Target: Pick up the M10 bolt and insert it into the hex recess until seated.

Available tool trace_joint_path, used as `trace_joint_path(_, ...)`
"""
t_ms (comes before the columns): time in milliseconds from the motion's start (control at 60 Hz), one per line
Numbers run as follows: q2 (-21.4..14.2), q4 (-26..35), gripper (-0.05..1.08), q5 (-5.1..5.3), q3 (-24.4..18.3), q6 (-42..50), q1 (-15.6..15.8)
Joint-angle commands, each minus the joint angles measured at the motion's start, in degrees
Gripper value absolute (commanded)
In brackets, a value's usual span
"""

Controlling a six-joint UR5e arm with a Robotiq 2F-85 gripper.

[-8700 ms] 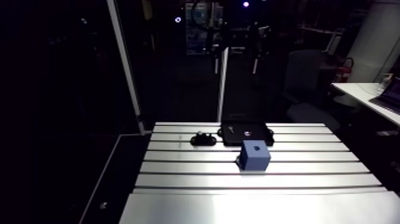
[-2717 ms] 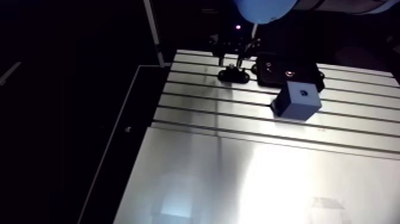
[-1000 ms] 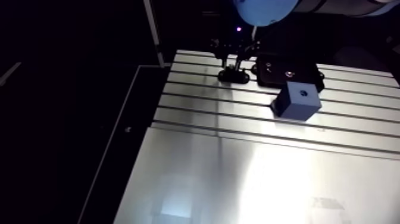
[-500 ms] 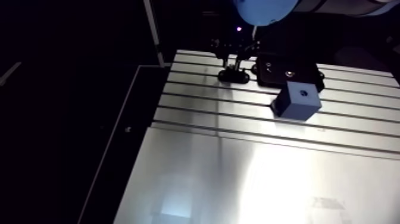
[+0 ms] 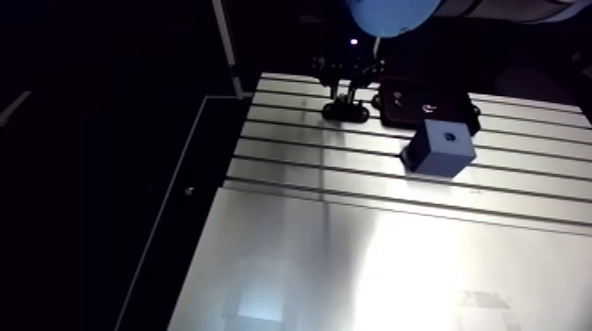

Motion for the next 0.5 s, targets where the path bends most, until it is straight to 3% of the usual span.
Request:
trace_joint_path(17,0.1,0.0,0.65,0.00,-0.1,0.0,0.0)
trace_joint_path(500,0.2,0.0,0.68,0.00,-0.1,-0.1,0.0)
